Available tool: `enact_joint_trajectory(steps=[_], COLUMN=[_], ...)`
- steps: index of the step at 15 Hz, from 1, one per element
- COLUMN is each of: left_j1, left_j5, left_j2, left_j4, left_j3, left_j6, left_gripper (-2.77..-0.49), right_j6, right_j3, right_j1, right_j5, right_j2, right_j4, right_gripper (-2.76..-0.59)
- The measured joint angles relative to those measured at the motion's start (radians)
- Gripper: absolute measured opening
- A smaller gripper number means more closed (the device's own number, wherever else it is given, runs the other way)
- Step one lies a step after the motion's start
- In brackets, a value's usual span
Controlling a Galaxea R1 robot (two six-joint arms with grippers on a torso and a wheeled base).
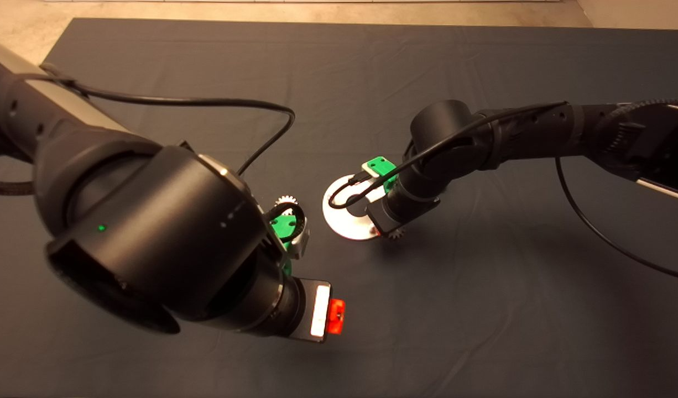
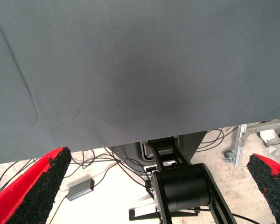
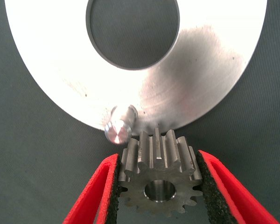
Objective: Install three planetary gears onto the carrier pins
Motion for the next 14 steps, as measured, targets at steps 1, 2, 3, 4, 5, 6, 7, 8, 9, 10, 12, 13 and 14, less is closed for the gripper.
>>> enact_joint_trajectory(steps=[1,2,3,4,5,6,7,8,9,10,12,13,14], left_j1=[0.000,0.000,0.000,0.000,0.000,0.000,0.000,0.000,0.000,0.000,0.000,0.000,0.000], left_j5=[0.000,0.000,0.000,0.000,0.000,0.000,0.000,0.000,0.000,0.000,0.000,0.000,0.000], left_j2=[0.000,0.000,0.000,0.000,0.000,0.000,0.000,0.000,0.000,0.000,0.000,0.000,0.000], left_j4=[0.000,0.000,0.000,0.000,0.000,0.000,0.000,0.000,0.000,0.000,0.000,0.000,0.000], left_j3=[0.000,0.000,0.000,0.000,0.000,0.000,0.000,0.000,0.000,0.000,0.000,0.000,0.000], left_j6=[0.000,0.000,0.000,0.000,0.000,0.000,0.000,0.000,0.000,0.000,0.000,0.000,0.000], left_gripper=[-0.49,-0.49,-0.49,-0.49,-0.49,-0.49,-0.49,-0.49,-0.49,-0.49,-0.49,-0.49,-0.49], right_j6=[0.000,0.000,0.000,0.000,0.000,0.000,0.000,0.000,0.000,0.000,0.000,0.000,0.000], right_j3=[-0.008,-0.013,-0.015,-0.019,-0.021,-0.024,-0.029,-0.034,-0.039,-0.042,-0.045,-0.046,-0.046], right_j1=[0.003,0.005,0.006,0.008,0.013,0.017,0.022,0.027,0.037,0.052,0.069,0.070,0.071], right_j5=[-0.006,-0.008,-0.007,-0.007,-0.005,-0.006,-0.006,-0.007,-0.003,0.000,0.000,-0.001,0.000], right_j2=[0.011,0.020,0.027,0.034,0.038,0.041,0.044,0.049,0.055,0.061,0.067,0.069,0.070], right_j4=[0.001,0.004,0.006,0.008,0.012,0.015,0.016,0.016,0.017,0.018,0.021,0.024,0.029], right_gripper=[-2.26,-2.26,-2.26,-2.26,-2.26,-2.26,-2.26,-2.26,-2.26,-2.26,-2.26,-2.26,-2.26])
